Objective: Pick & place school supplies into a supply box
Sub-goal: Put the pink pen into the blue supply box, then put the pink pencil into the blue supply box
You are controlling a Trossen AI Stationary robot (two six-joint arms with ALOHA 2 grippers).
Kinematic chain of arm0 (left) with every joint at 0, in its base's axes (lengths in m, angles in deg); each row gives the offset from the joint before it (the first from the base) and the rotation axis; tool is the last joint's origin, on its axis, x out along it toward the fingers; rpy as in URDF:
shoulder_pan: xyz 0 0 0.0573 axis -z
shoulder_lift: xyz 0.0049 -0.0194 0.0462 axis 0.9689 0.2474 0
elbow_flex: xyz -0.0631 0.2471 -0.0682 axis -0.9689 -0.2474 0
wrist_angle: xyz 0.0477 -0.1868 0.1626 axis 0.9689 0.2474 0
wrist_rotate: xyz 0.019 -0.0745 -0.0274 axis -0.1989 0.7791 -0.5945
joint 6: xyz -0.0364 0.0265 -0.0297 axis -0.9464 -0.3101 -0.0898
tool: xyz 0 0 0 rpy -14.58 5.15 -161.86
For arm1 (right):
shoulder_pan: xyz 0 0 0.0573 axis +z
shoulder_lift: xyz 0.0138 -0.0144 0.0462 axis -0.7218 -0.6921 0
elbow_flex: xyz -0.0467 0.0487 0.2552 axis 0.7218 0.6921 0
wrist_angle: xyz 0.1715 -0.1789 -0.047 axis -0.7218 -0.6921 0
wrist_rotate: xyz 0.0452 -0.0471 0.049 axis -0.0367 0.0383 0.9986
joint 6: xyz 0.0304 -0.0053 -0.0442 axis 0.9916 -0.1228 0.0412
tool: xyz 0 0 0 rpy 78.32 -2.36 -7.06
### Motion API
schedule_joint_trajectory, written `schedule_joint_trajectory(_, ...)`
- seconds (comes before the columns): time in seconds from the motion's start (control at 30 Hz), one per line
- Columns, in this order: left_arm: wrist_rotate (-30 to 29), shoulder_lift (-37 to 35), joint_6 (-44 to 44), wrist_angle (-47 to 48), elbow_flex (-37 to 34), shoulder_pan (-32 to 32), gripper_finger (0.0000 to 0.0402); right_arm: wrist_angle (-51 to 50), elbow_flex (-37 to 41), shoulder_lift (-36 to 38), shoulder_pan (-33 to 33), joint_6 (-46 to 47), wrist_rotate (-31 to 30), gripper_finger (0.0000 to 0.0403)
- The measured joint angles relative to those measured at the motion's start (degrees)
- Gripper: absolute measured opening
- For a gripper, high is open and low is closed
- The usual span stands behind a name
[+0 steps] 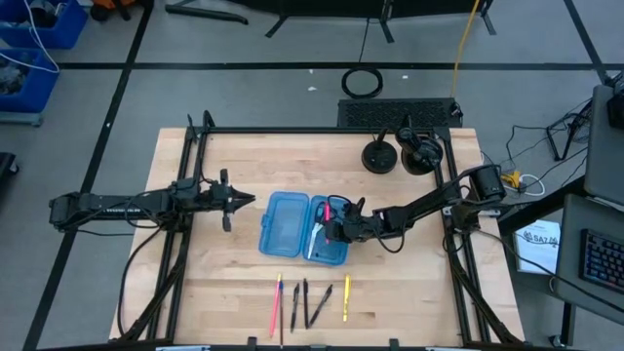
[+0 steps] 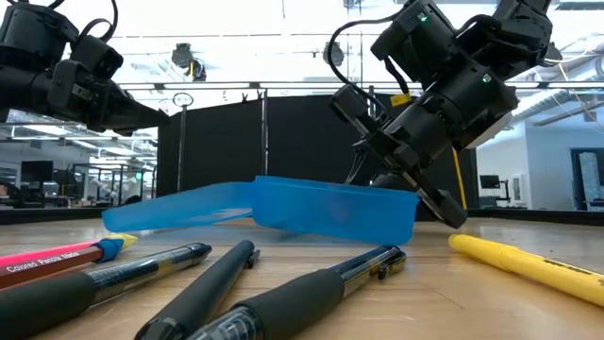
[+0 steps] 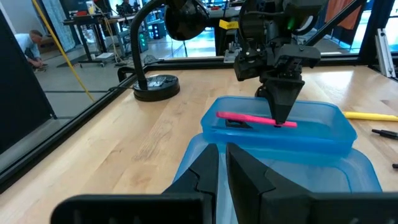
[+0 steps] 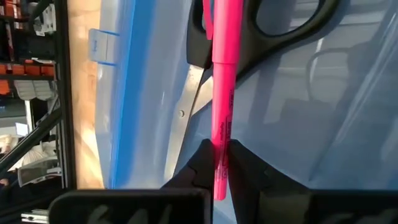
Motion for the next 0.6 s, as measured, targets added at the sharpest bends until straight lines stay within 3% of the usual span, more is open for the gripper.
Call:
schedule_joint_trajectory(0.27,0.0,0.0,0.0,0.0,0.0,0.0,0.0037,2.3,0.0,0.0,0.0,1.8,0.1,0.0088)
schedule_joint_trajectory(0.6,0.0,0.0,-0.1,0.1,0.0,0.0,0.0037,8.3,0.1,1.0,-0.3,-4.1,1.7,0.0088)
